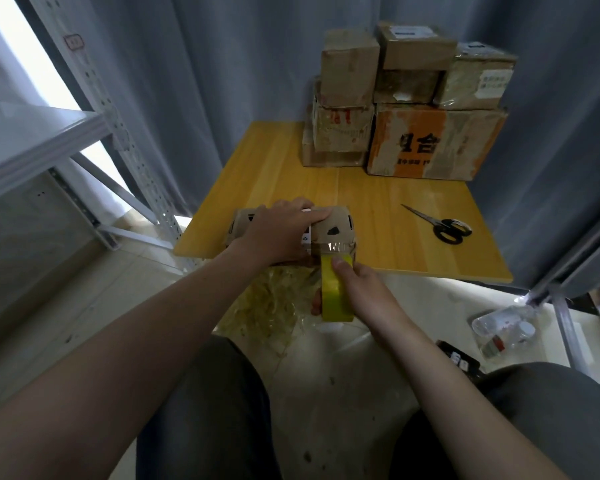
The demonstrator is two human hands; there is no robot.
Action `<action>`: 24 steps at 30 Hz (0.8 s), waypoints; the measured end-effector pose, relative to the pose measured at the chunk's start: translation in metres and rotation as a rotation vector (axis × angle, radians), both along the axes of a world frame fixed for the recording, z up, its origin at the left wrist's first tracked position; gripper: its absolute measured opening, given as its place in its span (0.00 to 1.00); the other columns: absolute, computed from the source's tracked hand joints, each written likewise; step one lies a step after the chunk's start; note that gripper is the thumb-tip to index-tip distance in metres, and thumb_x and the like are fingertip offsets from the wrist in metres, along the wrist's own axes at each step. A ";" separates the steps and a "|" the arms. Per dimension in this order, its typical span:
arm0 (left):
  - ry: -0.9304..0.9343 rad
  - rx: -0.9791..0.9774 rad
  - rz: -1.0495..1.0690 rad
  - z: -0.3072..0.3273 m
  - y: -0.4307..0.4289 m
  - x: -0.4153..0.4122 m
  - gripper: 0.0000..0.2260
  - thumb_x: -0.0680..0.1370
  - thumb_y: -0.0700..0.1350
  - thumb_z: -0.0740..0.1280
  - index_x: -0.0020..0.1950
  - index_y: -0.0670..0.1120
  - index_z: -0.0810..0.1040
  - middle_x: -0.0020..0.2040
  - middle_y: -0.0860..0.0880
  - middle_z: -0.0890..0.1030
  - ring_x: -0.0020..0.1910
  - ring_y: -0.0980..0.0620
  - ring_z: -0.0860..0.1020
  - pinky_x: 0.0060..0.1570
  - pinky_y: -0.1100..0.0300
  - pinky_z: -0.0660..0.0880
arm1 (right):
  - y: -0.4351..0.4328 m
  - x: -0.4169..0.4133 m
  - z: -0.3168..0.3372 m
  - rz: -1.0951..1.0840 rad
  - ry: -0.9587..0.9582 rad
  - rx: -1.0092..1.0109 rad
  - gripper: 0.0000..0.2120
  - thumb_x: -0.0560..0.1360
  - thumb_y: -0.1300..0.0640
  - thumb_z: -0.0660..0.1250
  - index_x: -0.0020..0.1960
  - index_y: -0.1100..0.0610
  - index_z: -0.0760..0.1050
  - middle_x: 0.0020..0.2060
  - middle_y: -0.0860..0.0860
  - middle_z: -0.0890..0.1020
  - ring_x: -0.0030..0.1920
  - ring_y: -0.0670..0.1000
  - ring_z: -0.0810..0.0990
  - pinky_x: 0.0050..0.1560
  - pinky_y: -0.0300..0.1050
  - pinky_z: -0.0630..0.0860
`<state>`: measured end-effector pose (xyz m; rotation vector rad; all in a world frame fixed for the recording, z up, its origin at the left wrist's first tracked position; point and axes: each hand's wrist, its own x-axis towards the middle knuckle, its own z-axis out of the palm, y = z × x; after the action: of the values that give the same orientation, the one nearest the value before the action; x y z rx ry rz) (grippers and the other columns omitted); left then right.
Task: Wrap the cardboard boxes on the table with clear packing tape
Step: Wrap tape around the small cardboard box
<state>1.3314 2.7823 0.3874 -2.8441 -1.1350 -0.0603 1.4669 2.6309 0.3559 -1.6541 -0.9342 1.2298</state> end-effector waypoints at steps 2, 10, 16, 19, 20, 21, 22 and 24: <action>0.025 0.004 0.001 -0.001 0.002 0.001 0.43 0.70 0.63 0.77 0.81 0.61 0.60 0.76 0.49 0.69 0.67 0.40 0.74 0.56 0.37 0.77 | -0.002 0.002 -0.002 0.018 -0.051 -0.037 0.23 0.83 0.36 0.57 0.61 0.53 0.76 0.54 0.53 0.83 0.52 0.53 0.82 0.60 0.53 0.77; 0.261 0.128 0.030 -0.010 -0.006 0.003 0.62 0.63 0.68 0.79 0.84 0.55 0.44 0.83 0.47 0.55 0.79 0.36 0.60 0.65 0.28 0.69 | -0.015 -0.005 -0.030 0.023 -0.102 -0.090 0.18 0.86 0.40 0.53 0.55 0.50 0.75 0.48 0.53 0.85 0.46 0.48 0.83 0.52 0.39 0.78; 0.256 0.203 0.014 -0.012 -0.009 0.003 0.58 0.67 0.58 0.81 0.83 0.55 0.44 0.83 0.46 0.57 0.75 0.34 0.67 0.61 0.29 0.73 | -0.013 -0.005 -0.033 0.056 -0.143 -0.069 0.26 0.85 0.37 0.52 0.56 0.55 0.81 0.45 0.52 0.86 0.46 0.48 0.85 0.58 0.46 0.79; 0.213 0.093 -0.021 -0.002 -0.006 0.002 0.57 0.66 0.57 0.82 0.84 0.56 0.46 0.81 0.47 0.61 0.72 0.37 0.70 0.61 0.35 0.75 | -0.012 -0.006 -0.035 0.010 -0.100 -0.048 0.28 0.85 0.36 0.53 0.58 0.57 0.81 0.44 0.57 0.88 0.47 0.55 0.87 0.56 0.50 0.82; 0.201 0.043 -0.044 0.004 -0.004 0.001 0.57 0.66 0.57 0.82 0.84 0.56 0.47 0.80 0.48 0.63 0.71 0.40 0.72 0.60 0.38 0.76 | -0.017 -0.008 -0.030 -0.003 -0.071 -0.025 0.26 0.86 0.39 0.54 0.59 0.59 0.81 0.42 0.57 0.88 0.45 0.55 0.88 0.49 0.43 0.82; 0.184 -0.018 -0.061 0.013 -0.003 0.001 0.56 0.66 0.56 0.82 0.84 0.57 0.49 0.78 0.50 0.66 0.68 0.43 0.73 0.59 0.42 0.77 | -0.021 -0.009 -0.026 -0.009 -0.050 -0.011 0.25 0.86 0.42 0.54 0.59 0.60 0.80 0.40 0.57 0.88 0.43 0.54 0.88 0.43 0.38 0.80; 0.164 -0.085 -0.068 0.021 -0.002 0.000 0.54 0.65 0.56 0.81 0.83 0.58 0.52 0.75 0.52 0.69 0.65 0.46 0.75 0.58 0.45 0.78 | -0.025 -0.011 -0.021 -0.012 -0.035 0.012 0.24 0.86 0.43 0.55 0.59 0.61 0.80 0.39 0.57 0.88 0.42 0.53 0.88 0.40 0.35 0.79; 0.116 -0.202 -0.049 0.036 0.000 -0.003 0.48 0.65 0.55 0.80 0.80 0.60 0.60 0.68 0.55 0.75 0.60 0.51 0.76 0.55 0.48 0.79 | -0.030 -0.012 -0.013 -0.030 -0.031 0.058 0.21 0.87 0.45 0.56 0.59 0.60 0.80 0.37 0.55 0.88 0.38 0.48 0.88 0.36 0.32 0.76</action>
<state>1.3285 2.7821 0.4230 -3.0032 -1.1065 0.2263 1.4552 2.6008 0.3428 -1.6397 -0.9517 1.1498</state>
